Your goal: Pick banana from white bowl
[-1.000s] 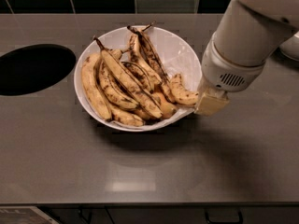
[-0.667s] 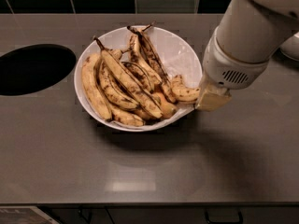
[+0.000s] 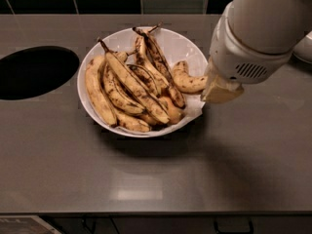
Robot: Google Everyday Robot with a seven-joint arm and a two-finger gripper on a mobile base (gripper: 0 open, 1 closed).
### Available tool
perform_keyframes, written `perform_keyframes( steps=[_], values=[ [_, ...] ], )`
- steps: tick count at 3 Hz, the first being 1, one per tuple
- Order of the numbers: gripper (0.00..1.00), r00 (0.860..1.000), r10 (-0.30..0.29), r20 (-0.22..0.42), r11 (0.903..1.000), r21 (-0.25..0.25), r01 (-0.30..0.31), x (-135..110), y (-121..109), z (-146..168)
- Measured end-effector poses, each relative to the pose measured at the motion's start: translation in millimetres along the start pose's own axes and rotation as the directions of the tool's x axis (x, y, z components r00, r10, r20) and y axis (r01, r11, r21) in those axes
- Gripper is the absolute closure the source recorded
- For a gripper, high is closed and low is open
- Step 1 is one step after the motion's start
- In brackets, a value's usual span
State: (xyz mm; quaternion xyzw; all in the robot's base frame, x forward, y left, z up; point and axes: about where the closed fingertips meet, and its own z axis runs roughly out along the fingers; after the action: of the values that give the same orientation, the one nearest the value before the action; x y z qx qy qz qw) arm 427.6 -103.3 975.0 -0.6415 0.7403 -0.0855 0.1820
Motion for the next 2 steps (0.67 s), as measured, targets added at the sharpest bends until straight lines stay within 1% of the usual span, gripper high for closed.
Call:
perform_keyframes(
  steps=[1,2],
  values=[
    [1.0,0.996,-0.054,0.071,0.9983,0.028,0.052,-11.3,0.3,-19.7],
    [1.0,0.982,-0.12,0.147,0.9925,0.04,0.115,-21.6,4.4,-42.5]
  ],
)
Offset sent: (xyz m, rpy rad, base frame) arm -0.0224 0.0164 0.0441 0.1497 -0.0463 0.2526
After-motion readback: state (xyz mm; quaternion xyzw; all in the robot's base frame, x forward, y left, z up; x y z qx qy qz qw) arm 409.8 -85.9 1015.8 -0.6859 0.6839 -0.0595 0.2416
